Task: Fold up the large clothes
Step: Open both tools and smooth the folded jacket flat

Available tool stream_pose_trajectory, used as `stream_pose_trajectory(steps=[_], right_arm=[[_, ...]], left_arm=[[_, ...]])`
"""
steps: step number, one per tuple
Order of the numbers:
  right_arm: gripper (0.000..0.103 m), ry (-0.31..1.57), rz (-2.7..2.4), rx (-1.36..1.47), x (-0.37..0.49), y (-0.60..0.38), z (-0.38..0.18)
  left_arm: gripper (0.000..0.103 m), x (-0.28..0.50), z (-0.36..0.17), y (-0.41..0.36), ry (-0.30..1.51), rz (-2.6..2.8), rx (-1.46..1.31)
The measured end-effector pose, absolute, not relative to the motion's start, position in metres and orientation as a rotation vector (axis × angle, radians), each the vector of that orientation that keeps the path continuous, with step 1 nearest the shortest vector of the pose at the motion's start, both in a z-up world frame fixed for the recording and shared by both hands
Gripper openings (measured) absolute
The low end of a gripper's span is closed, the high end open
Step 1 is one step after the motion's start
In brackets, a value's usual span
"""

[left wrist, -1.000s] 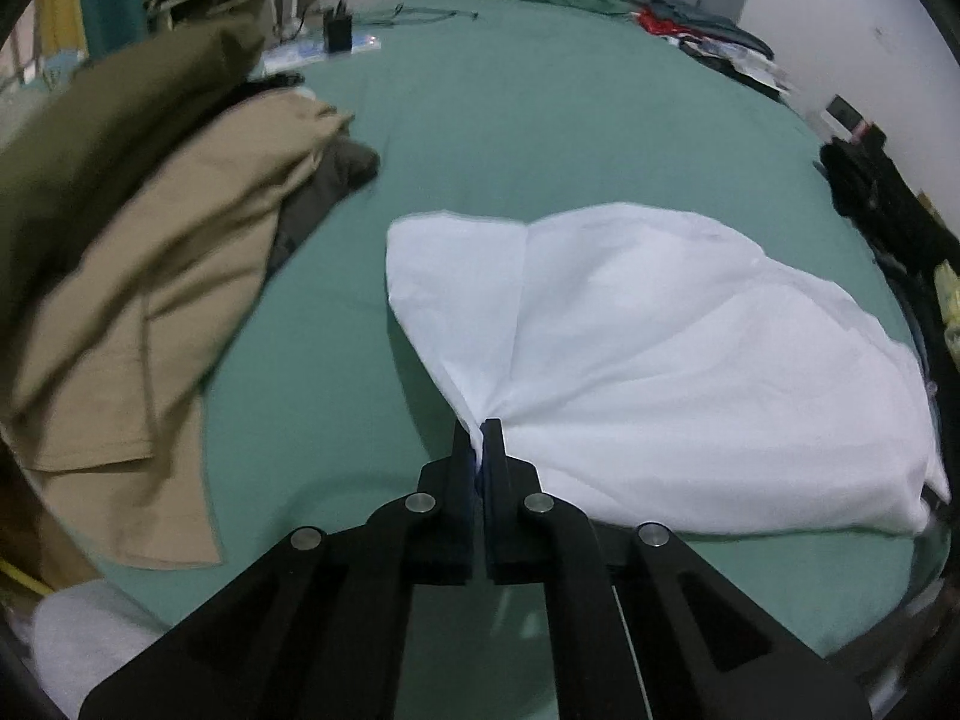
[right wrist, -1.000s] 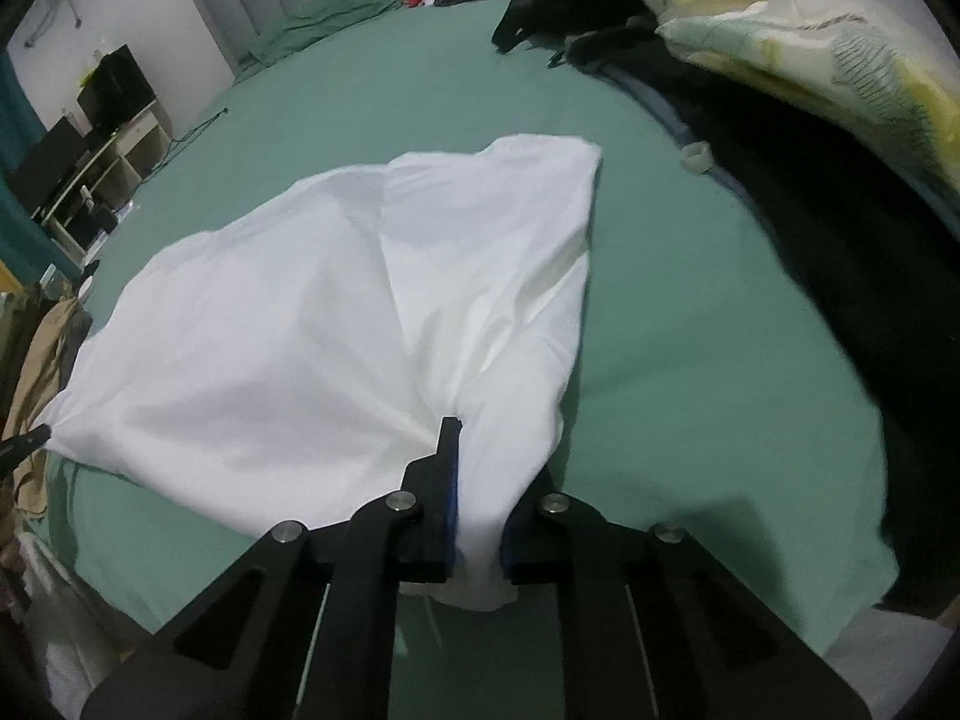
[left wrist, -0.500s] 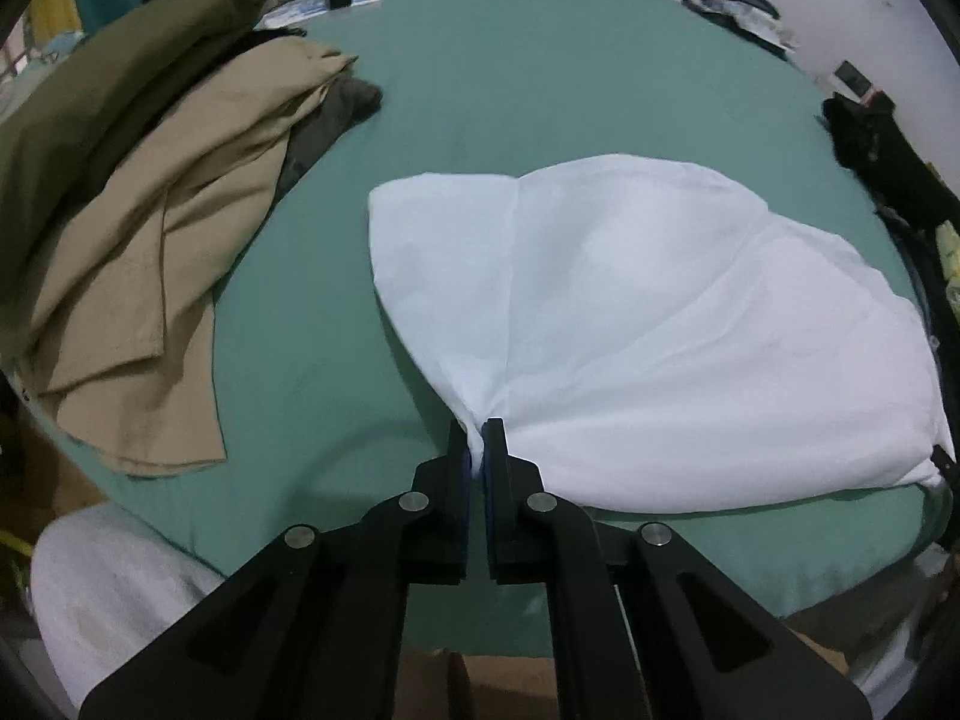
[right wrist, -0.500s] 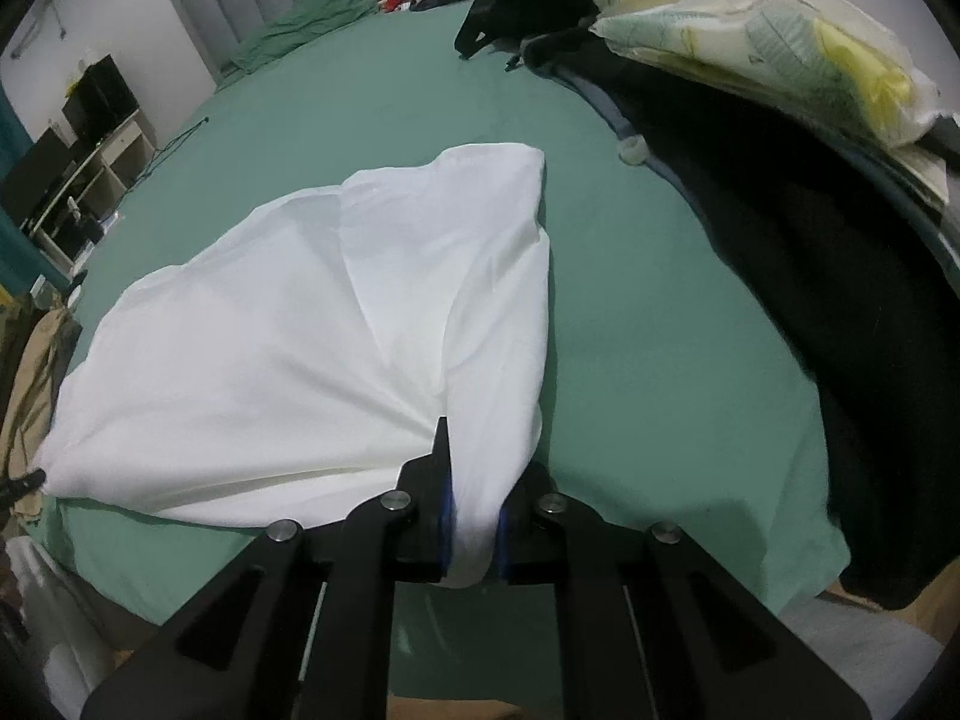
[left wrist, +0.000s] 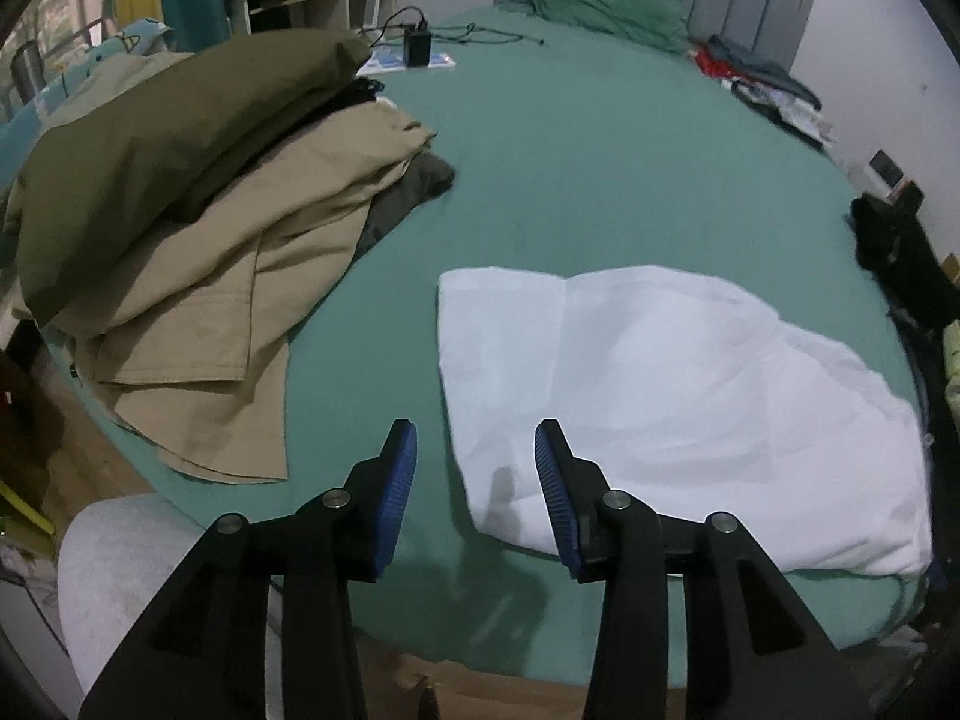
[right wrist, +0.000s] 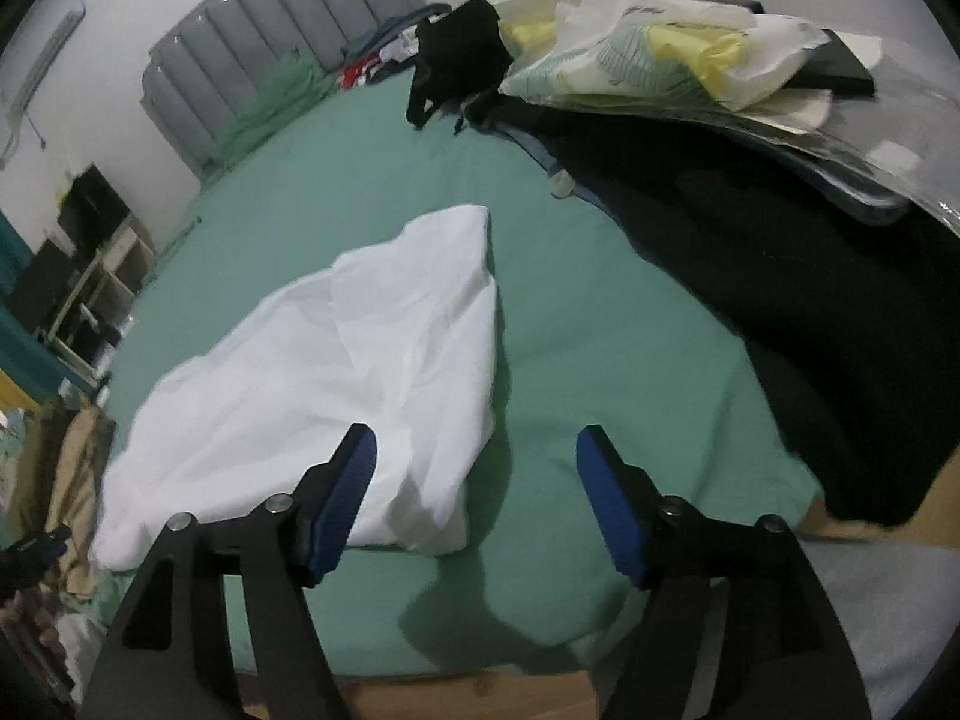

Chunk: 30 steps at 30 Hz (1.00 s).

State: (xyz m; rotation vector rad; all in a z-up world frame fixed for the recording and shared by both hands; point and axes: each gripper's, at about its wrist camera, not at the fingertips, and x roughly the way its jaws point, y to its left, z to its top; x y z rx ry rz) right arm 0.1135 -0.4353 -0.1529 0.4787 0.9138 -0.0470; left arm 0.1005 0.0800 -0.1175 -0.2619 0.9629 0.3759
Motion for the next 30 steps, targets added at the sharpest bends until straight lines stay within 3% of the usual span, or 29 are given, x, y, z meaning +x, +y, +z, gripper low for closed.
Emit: stream_pose_trajectory(steps=[6,10,14,23,30], right_arm=[[0.076,0.966,0.092,0.504,0.108,-0.394,-0.162],[0.089,0.978,0.128,0.499,0.113,-0.377,-0.167],[0.093,0.980,0.121,0.565,0.122,-0.377,-0.174],[0.094,0.961,0.071,0.637,0.081,-0.378,-0.167],[0.094,0.977,0.149,0.617,0.114,-0.356,-0.172]], left_arm=[[0.045,0.105,-0.118,0.058,0.962,0.296,-0.262],[0.045,0.109,-0.127,0.041,0.980,0.245,-0.263],[0.045,0.113,-0.138,0.027,1.004,0.189,-0.272],[0.045,0.129,-0.146,0.018,1.009,0.131,-0.278],[0.045,0.137,-0.151,0.007,1.035,0.078,-0.259]])
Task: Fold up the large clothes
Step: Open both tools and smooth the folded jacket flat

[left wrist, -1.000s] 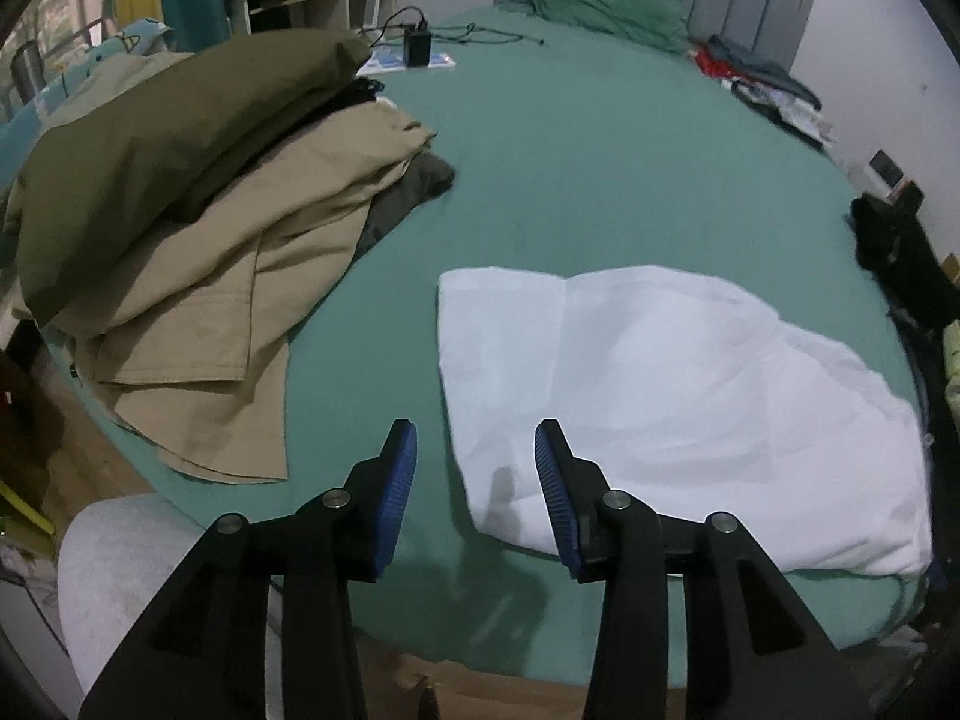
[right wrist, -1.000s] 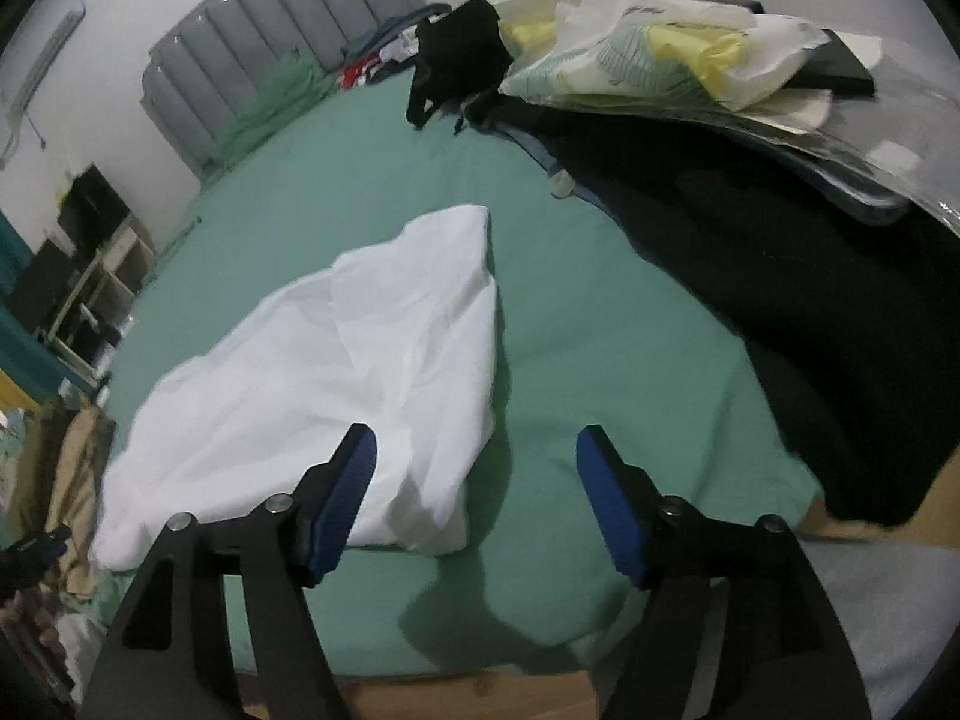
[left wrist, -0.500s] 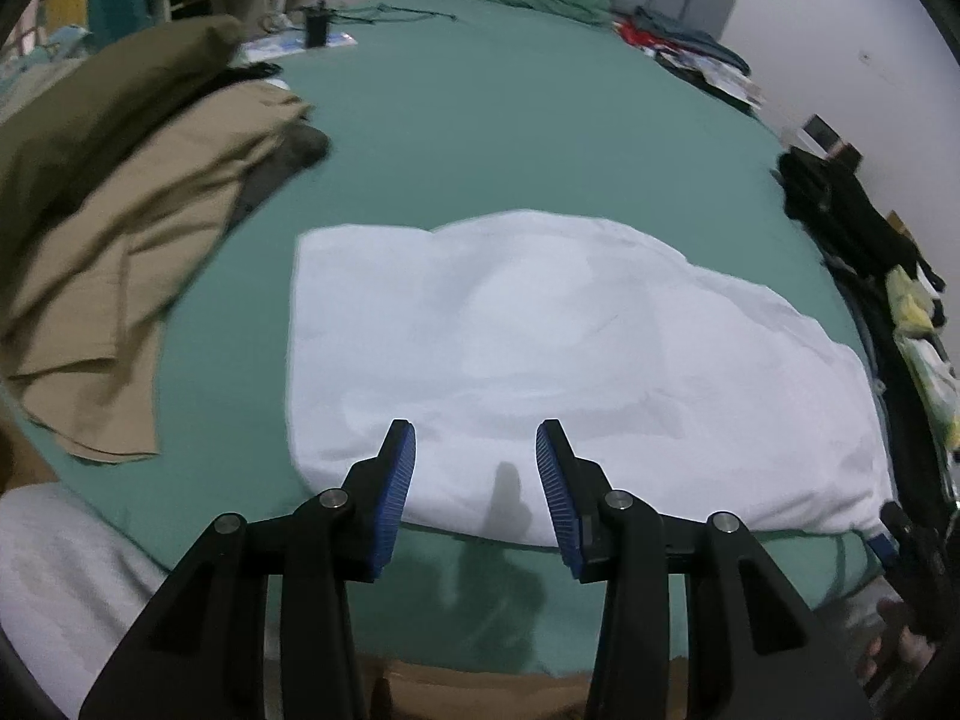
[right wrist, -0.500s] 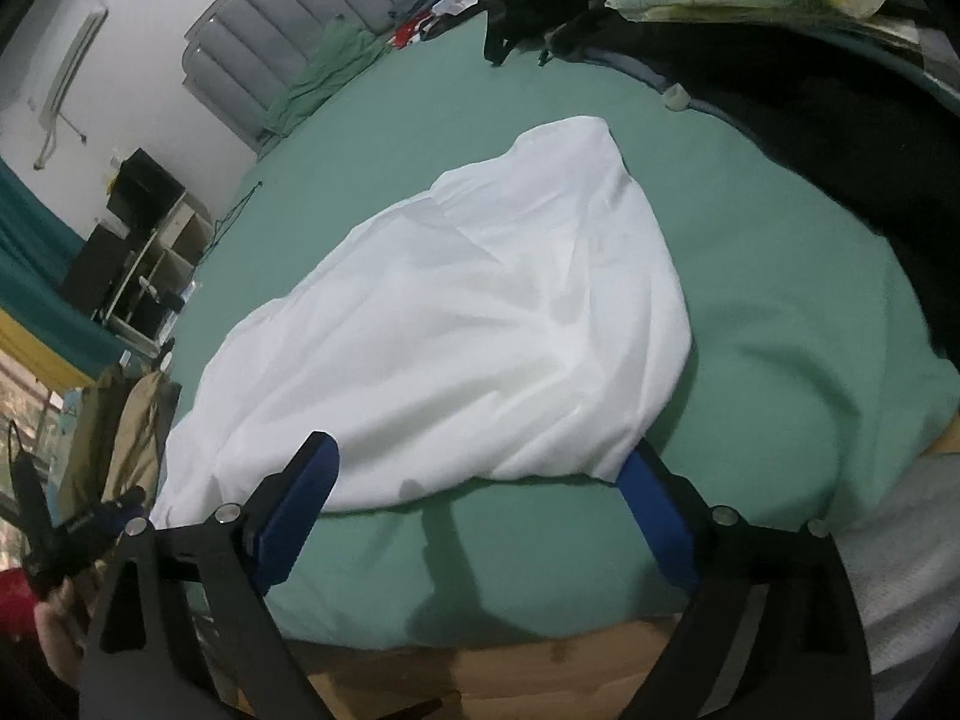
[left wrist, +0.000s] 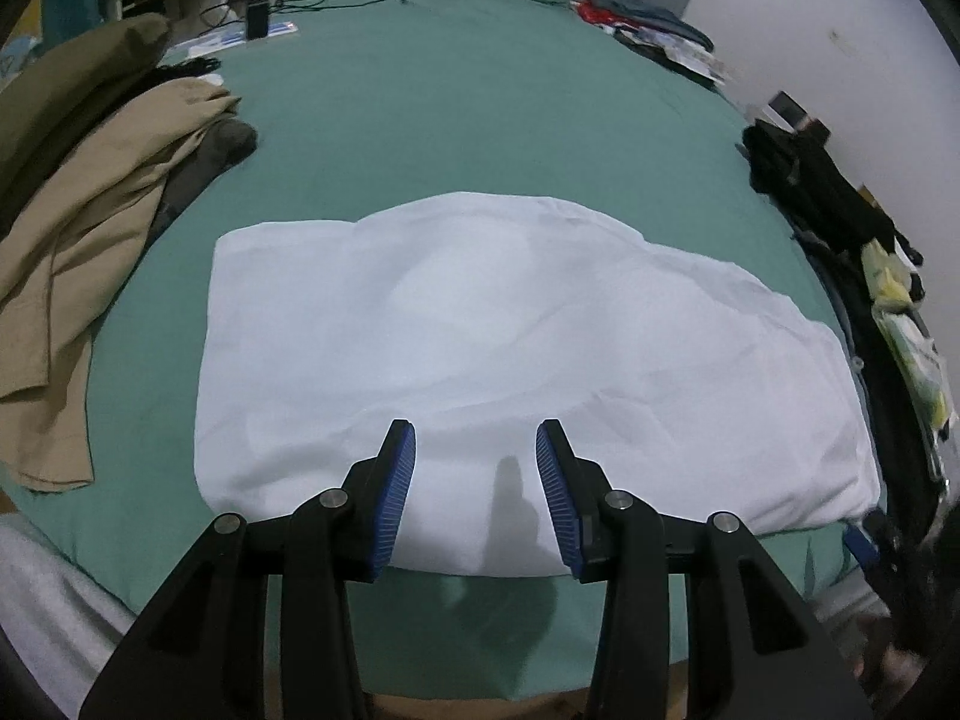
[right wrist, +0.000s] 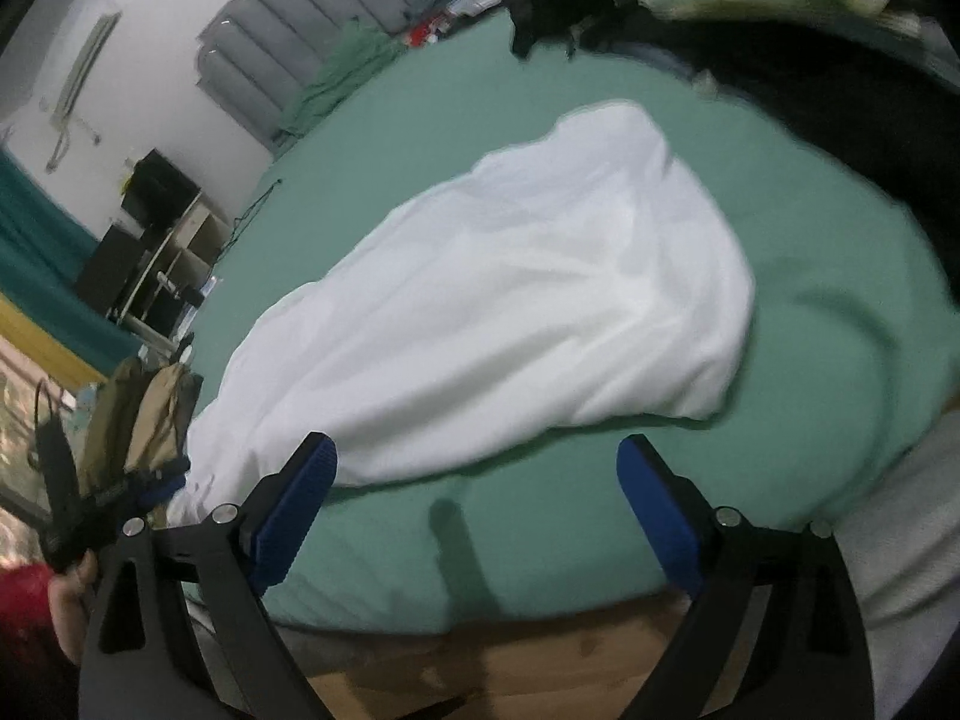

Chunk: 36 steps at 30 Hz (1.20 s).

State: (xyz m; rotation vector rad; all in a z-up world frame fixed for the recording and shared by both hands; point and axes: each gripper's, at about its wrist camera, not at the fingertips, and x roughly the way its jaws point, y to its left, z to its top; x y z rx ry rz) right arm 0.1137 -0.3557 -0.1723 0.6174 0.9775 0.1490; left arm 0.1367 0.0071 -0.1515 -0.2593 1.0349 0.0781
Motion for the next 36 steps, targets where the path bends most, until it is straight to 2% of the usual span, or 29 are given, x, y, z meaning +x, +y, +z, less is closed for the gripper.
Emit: stream_pose_trajectory(steps=[11,17,24,25,27,29,32,34,36], right_arm=[[0.094,0.931,0.097,0.746,0.172,-0.377,-0.188],[0.096,0.900,0.006,0.682,0.183,-0.364,-0.188],[0.095,0.802,0.144,0.816,0.197,-0.361,-0.193],[0.092,0.805,0.160,0.807,0.198,-0.357,-0.193],[0.073,0.824,0.196,0.786,0.201,-0.350,-0.194],[0.043,0.858,0.216,0.788,0.206,-0.345,-0.198],[0.022,0.885,0.258,0.815,0.211,-0.342,-0.206],[0.015,0.874,0.280,0.794,0.213,-0.338,-0.202],[0.013,0.856,0.293,0.753,0.215,-0.332,-0.194]], left_arm=[[0.045,0.153,-0.151,-0.002,1.037,0.060,-0.246],[0.045,0.177,-0.143,-0.042,1.002,-0.017,-0.216],[0.045,0.216,-0.154,-0.092,1.013,-0.127,-0.226],[0.045,0.221,-0.158,-0.098,1.020,-0.137,-0.226],[0.045,0.230,-0.170,-0.109,1.046,-0.151,-0.213],[0.045,0.237,-0.183,-0.116,1.088,-0.147,-0.196],[0.044,0.240,-0.197,-0.128,1.106,-0.148,-0.145],[0.044,0.240,-0.199,-0.134,1.097,-0.144,-0.102],[0.044,0.241,-0.200,-0.136,1.100,-0.139,-0.087]])
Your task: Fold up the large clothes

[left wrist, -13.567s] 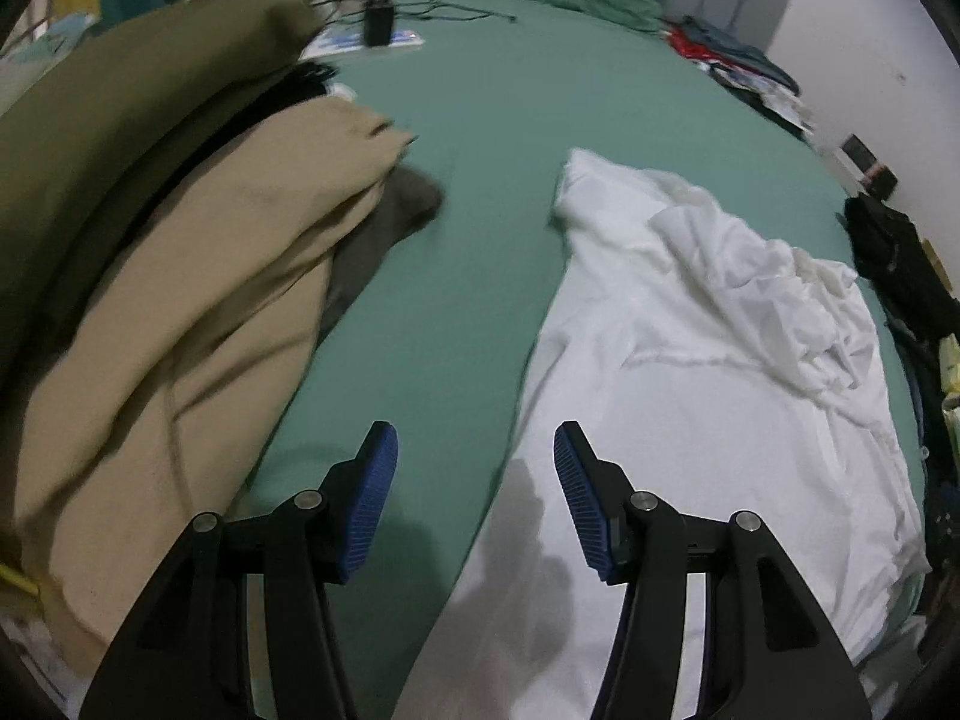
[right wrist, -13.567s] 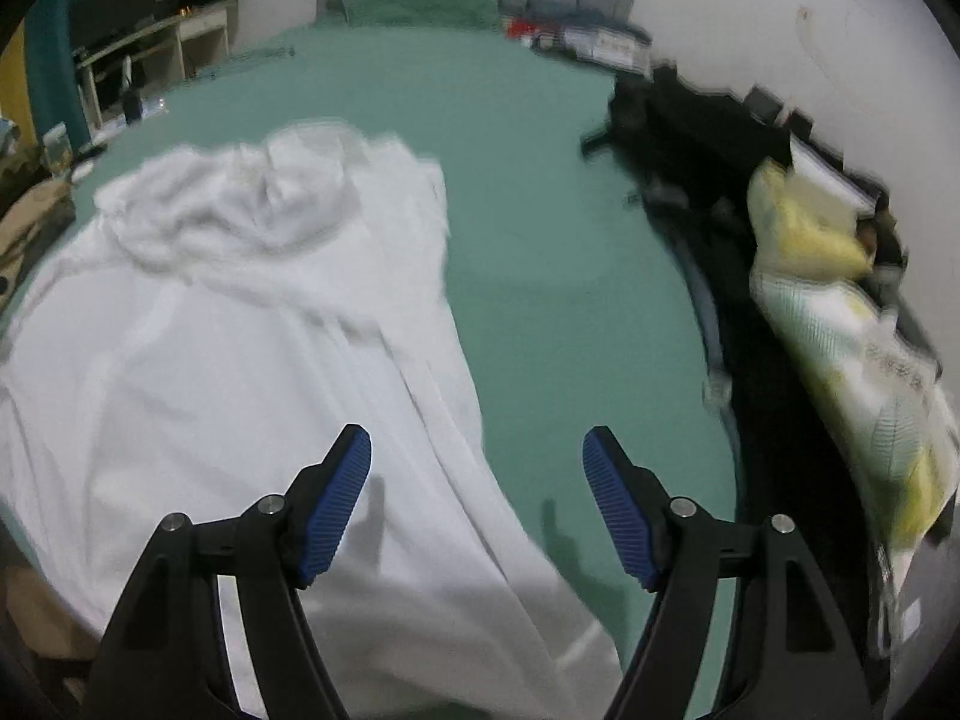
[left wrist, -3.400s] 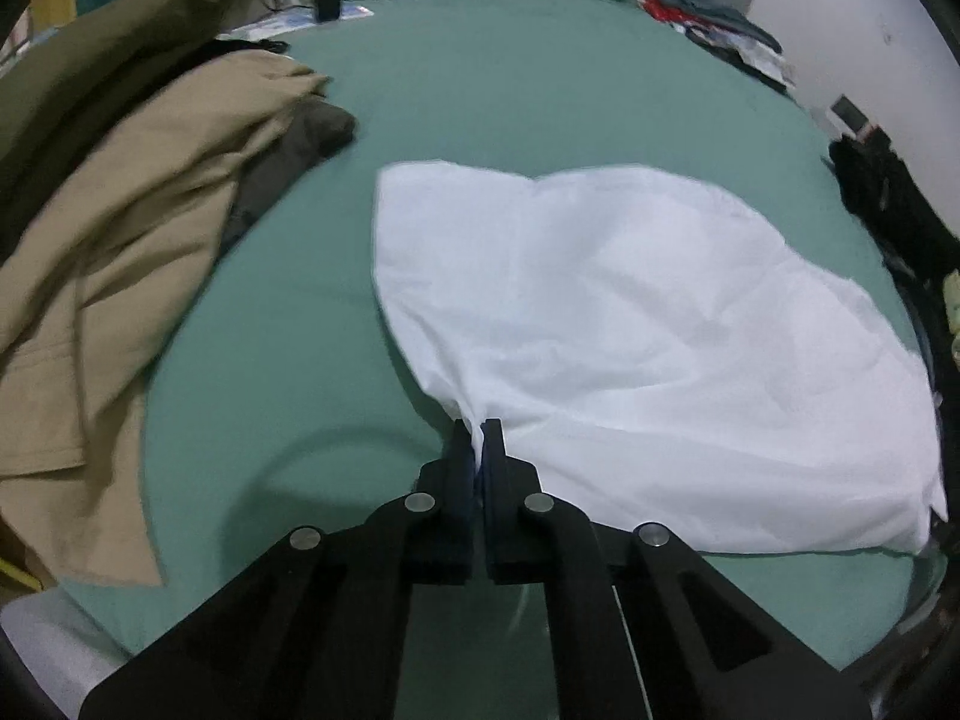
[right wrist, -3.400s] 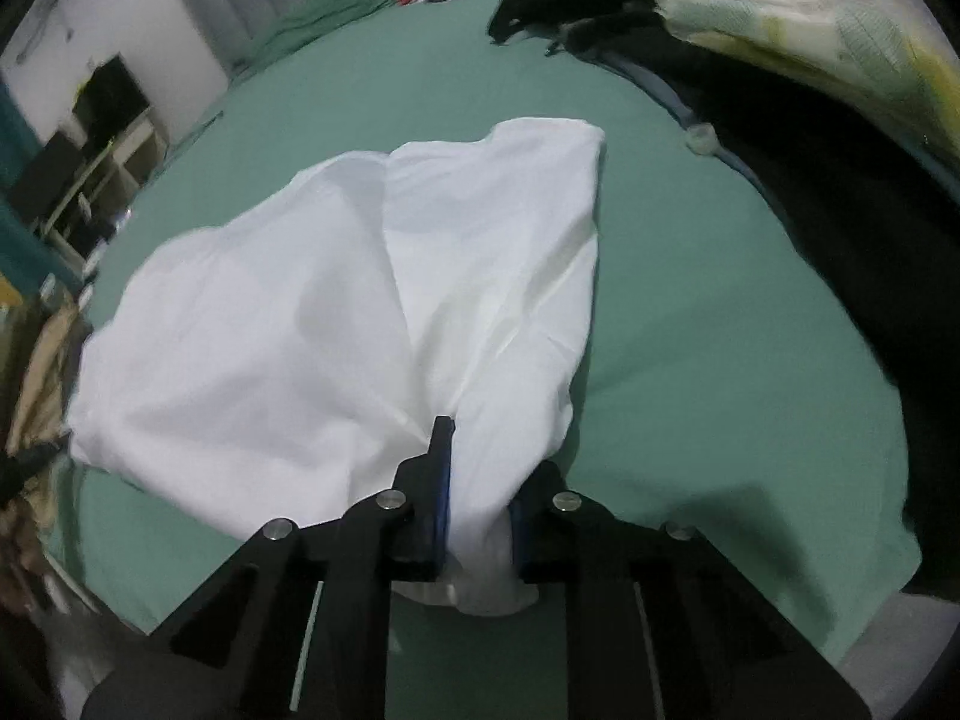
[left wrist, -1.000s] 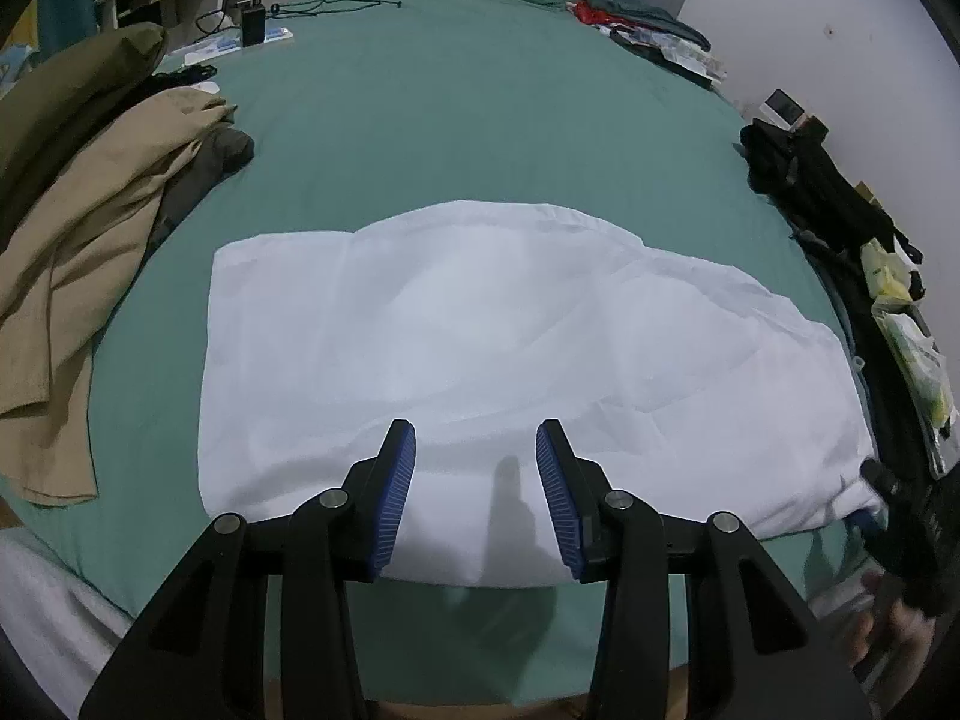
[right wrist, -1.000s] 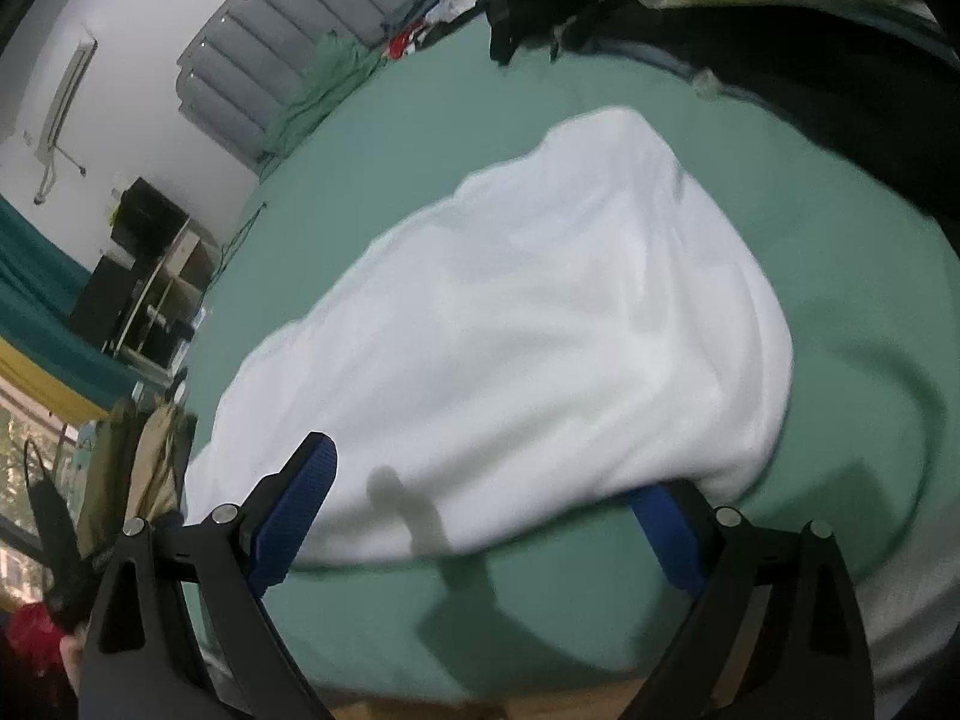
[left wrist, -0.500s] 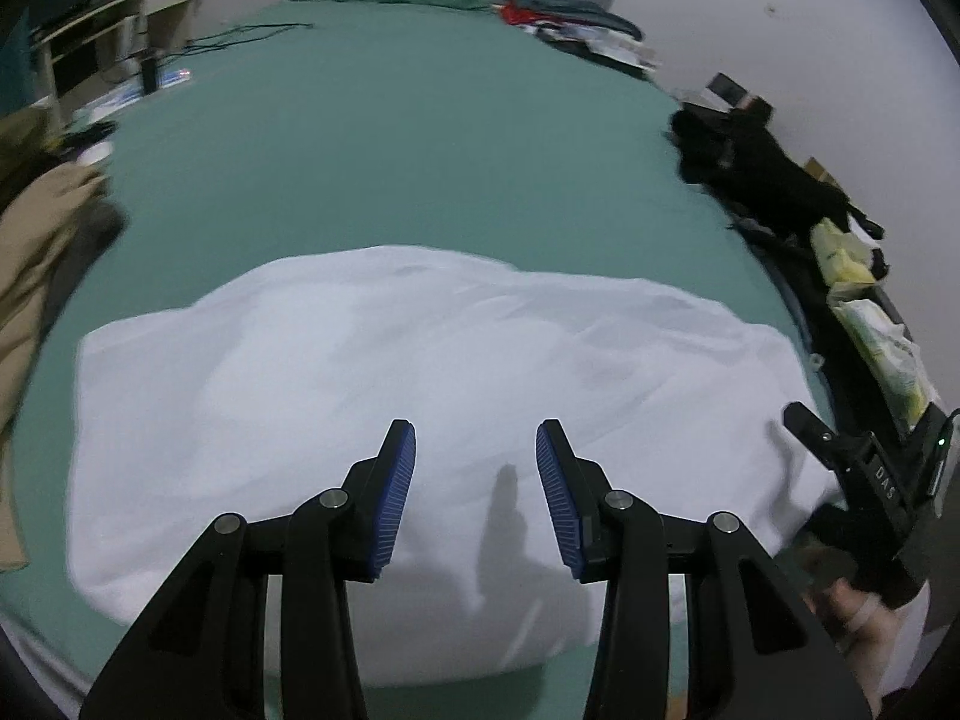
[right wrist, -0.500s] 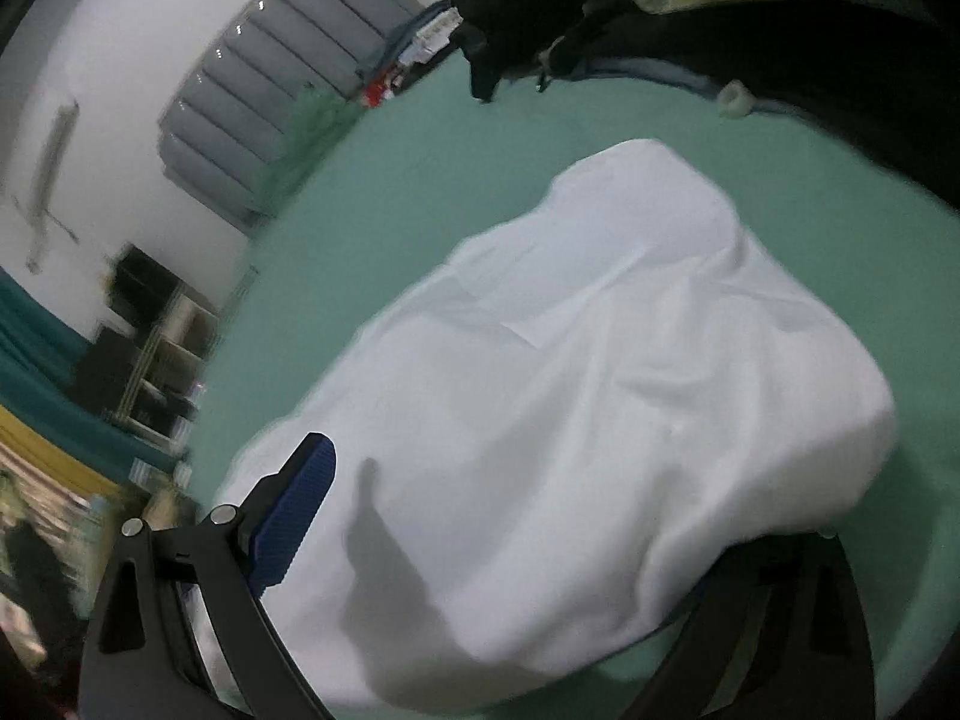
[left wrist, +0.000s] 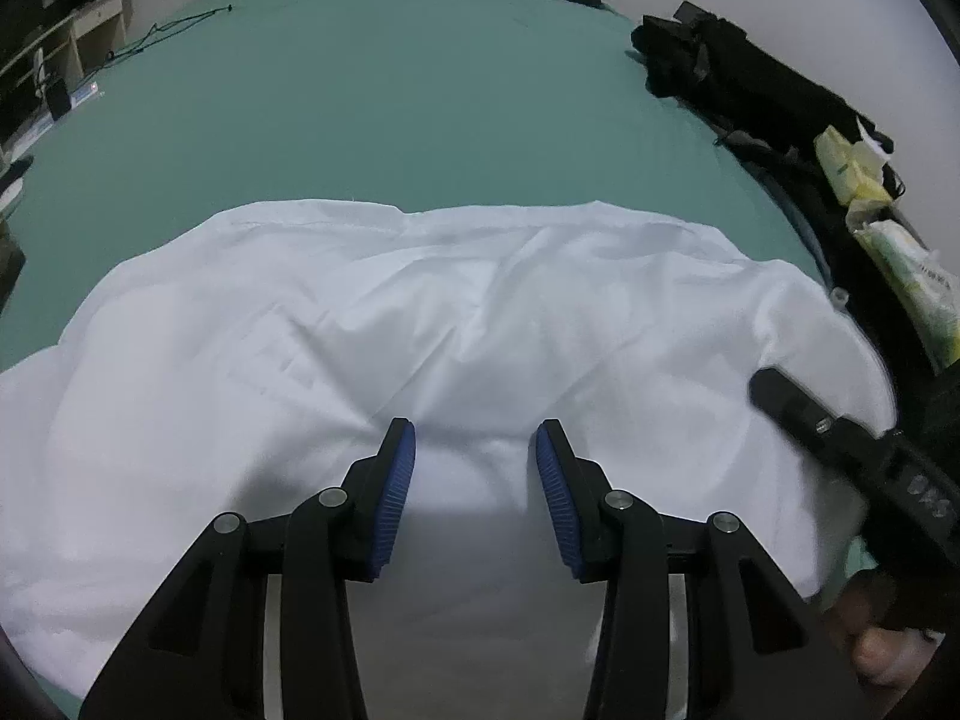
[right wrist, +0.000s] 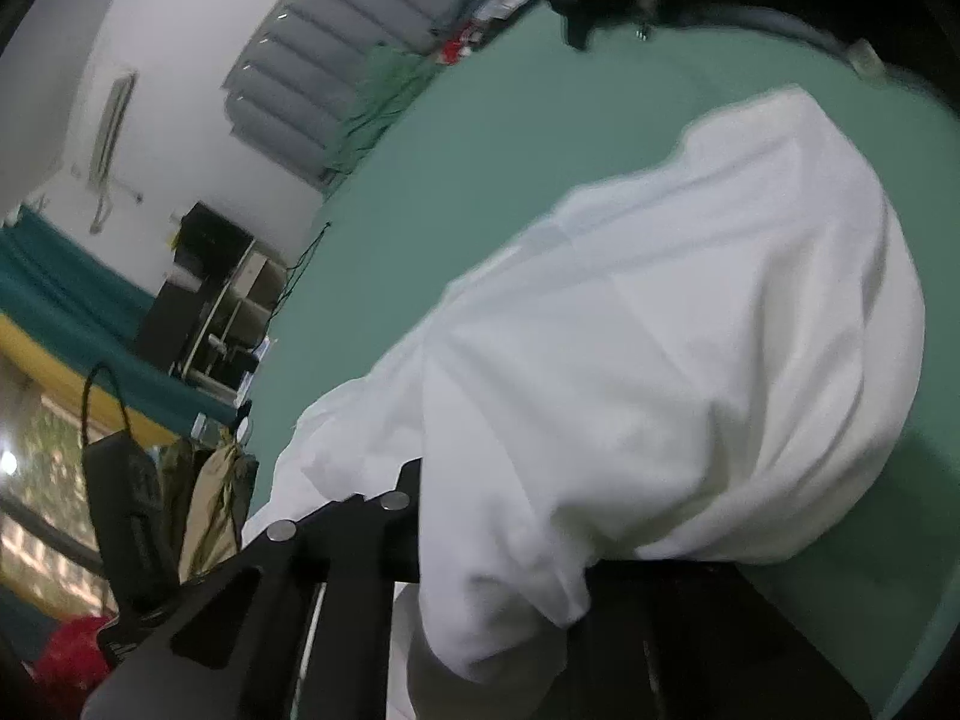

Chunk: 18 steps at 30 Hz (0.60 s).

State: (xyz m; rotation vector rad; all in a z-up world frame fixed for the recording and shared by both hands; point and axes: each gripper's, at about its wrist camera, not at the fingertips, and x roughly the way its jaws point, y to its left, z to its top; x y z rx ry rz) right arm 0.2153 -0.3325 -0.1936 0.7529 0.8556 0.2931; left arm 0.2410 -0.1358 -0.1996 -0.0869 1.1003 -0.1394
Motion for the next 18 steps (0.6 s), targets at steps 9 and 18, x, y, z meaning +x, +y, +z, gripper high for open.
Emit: stream_pose_trajectory(steps=[9,18], right_arm=[[0.011,0.807,0.313,0.477,0.221,-0.290,-0.146],[0.011,0.831,0.232,0.269,0.219,-0.255,-0.121]], left_arm=[[0.044,0.242,-0.197,-0.136,1.112,-0.169,-0.051],[0.044,0.223,-0.150,-0.069,1.023,-0.149,-0.074]])
